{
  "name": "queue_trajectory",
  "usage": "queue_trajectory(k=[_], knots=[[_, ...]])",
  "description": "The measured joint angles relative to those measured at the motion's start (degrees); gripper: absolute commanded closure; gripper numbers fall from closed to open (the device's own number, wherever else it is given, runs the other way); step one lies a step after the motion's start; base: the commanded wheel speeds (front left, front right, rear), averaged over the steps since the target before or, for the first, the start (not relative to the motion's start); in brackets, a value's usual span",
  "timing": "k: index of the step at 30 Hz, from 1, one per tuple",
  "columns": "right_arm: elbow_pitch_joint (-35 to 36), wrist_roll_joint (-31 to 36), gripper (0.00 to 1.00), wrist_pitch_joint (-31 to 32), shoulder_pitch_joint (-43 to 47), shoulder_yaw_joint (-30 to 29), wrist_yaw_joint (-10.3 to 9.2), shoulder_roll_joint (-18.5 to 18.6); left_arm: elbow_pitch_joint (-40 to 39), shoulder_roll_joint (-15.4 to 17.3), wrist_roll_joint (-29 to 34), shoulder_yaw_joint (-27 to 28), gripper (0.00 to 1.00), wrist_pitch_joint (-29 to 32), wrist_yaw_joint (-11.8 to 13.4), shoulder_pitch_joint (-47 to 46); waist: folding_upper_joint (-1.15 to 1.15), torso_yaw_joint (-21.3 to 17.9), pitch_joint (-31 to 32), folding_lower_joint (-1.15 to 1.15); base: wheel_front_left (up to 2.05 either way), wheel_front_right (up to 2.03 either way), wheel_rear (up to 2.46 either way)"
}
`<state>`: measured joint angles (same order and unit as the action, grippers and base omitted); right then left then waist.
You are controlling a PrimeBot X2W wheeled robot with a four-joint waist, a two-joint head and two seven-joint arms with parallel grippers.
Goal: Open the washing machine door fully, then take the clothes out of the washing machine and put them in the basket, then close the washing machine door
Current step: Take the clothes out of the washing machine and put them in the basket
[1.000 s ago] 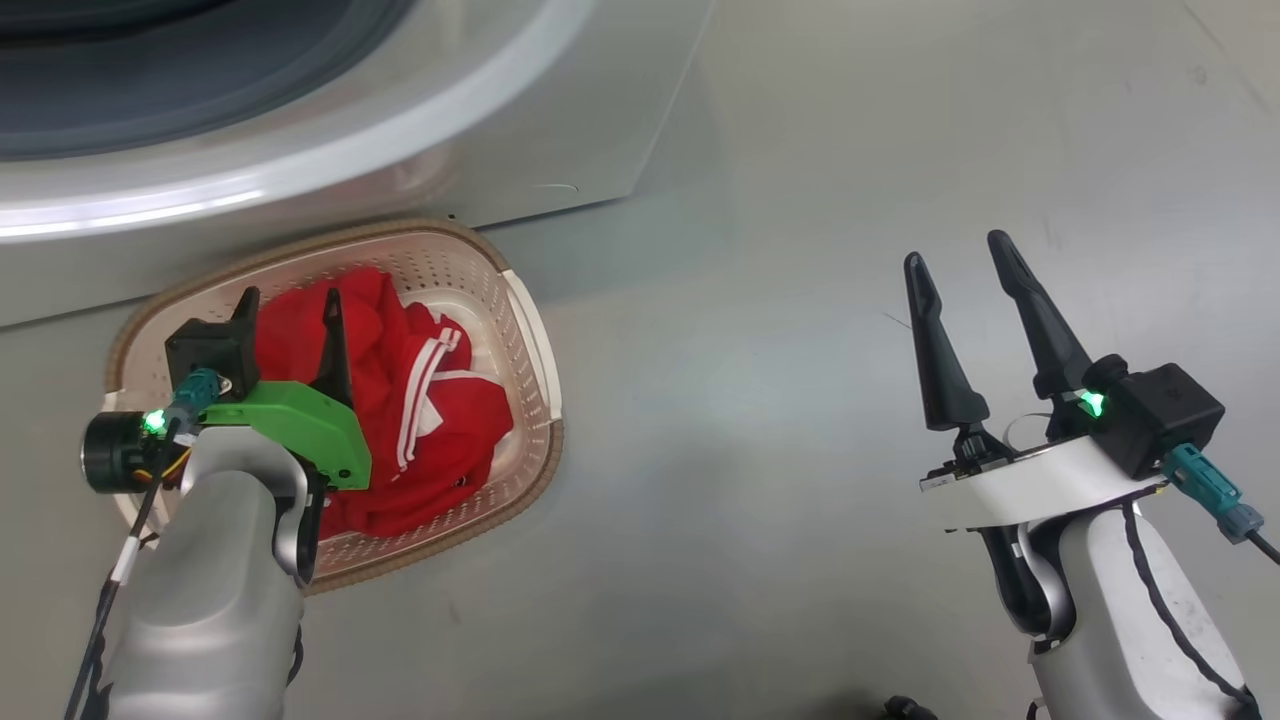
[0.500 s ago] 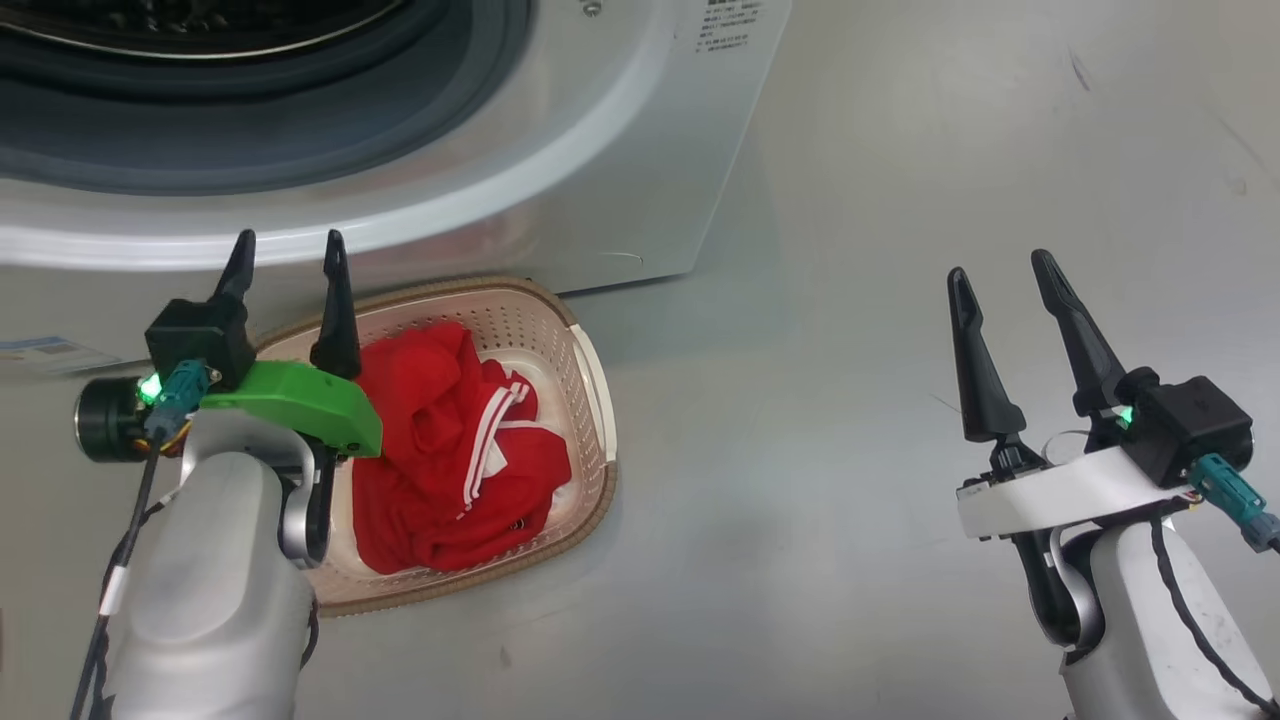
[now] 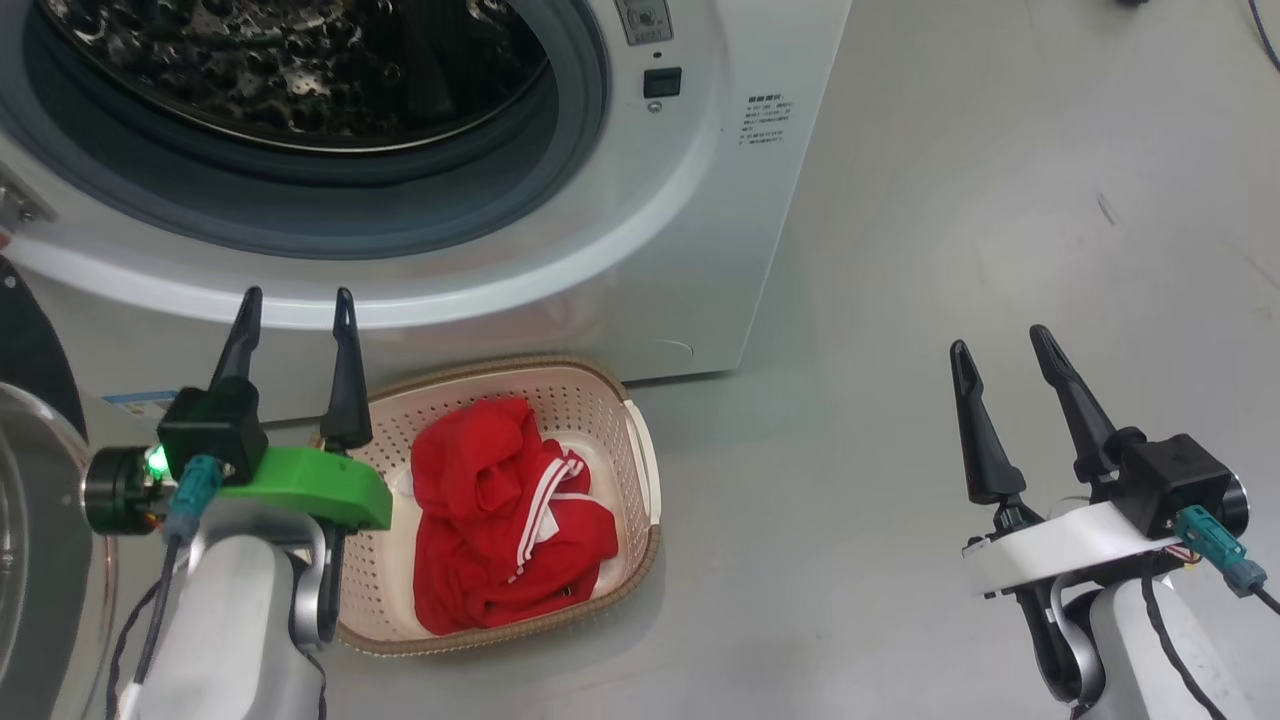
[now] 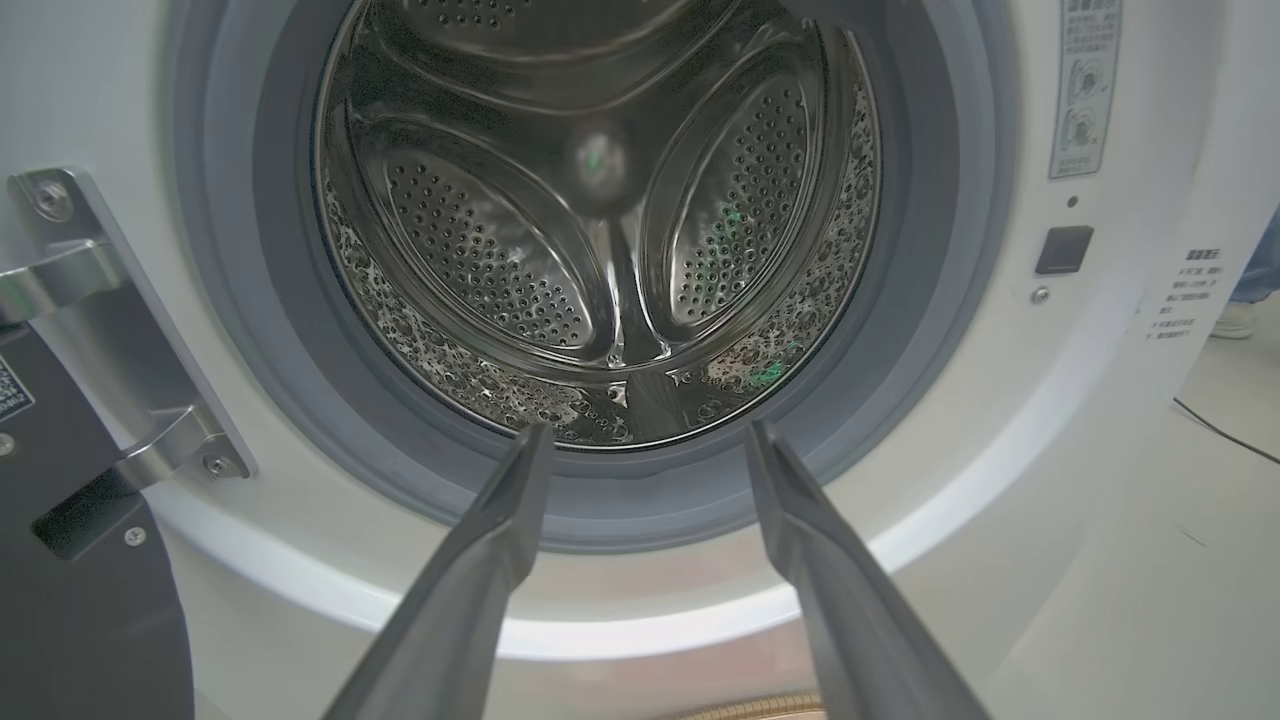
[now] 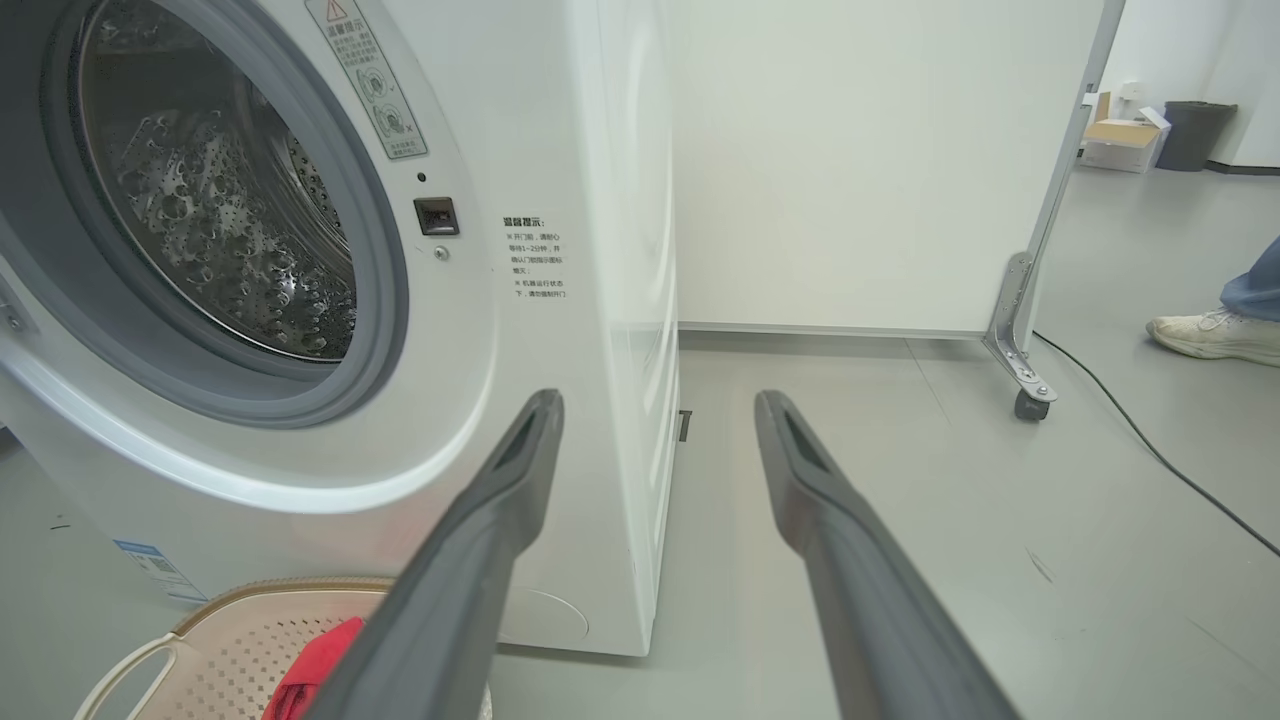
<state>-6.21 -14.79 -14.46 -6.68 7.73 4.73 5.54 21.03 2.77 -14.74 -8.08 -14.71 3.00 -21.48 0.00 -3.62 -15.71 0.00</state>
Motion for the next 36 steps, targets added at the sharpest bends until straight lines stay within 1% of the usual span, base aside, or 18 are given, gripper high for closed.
queue_trajectory(k=[1,7,10,18,20,22,23,27,29,36], knots=[[-0.2,0.1,0.0,0.0,0.4,0.0,-0.34,0.0,-0.5,0.0,0.1,-0.1,0.0,0.0,0.0,1.0,0.0,0.2,0.7,0.0,0.0,0.0,0.0],[-0.6,0.3,0.0,0.0,2.8,0.3,-0.35,-0.1,-2.2,-0.1,0.2,-1.2,0.0,0.0,0.2,7.7,0.0,1.4,4.9,0.0,0.0,0.0,0.0],[-0.8,0.3,0.0,0.0,4.4,0.4,-0.83,-0.1,-3.2,0.0,0.2,-1.3,0.0,0.0,0.3,10.7,0.0,1.9,6.9,0.0,0.0,0.0,0.0],[-0.9,0.3,0.0,0.0,8.3,0.7,-1.35,-0.5,-5.6,0.0,0.2,-2.2,0.0,0.0,0.4,16.9,0.0,2.9,11.5,0.0,0.0,0.0,0.0],[-0.9,0.3,0.0,0.0,8.8,1.0,-1.36,-0.6,-6.3,0.0,0.2,-2.6,0.0,0.0,0.7,18.3,0.0,3.0,12.4,0.0,0.0,0.0,0.0],[-0.7,0.3,0.0,0.0,9.4,1.1,-1.49,-0.7,-6.8,0.0,0.2,-3.0,0.0,0.0,0.7,19.6,0.0,3.1,13.1,0.0,0.0,0.0,0.0],[-0.5,0.3,0.0,0.0,9.9,1.0,-1.92,-0.7,-7.0,0.0,0.2,-3.2,0.0,0.0,0.7,20.2,0.0,3.2,13.5,0.0,0.0,0.0,0.0],[0.1,0.3,0.0,0.0,11.2,0.9,-1.96,-0.7,-8.2,0.0,0.2,-3.3,0.0,0.0,0.7,21.9,0.0,3.5,14.4,0.0,0.0,0.0,0.0],[0.6,0.3,0.0,0.0,11.4,1.0,-2.42,-0.7,-9.1,0.0,0.2,-3.3,0.0,0.0,0.7,22.8,0.0,3.6,14.6,0.0,0.0,0.0,0.0],[1.7,0.3,0.0,0.1,12.1,1.1,-2.88,-0.8,-11.5,0.0,0.2,-3.5,0.0,0.0,0.8,24.4,0.0,3.6,14.8,0.0,0.0,0.0,0.0]])
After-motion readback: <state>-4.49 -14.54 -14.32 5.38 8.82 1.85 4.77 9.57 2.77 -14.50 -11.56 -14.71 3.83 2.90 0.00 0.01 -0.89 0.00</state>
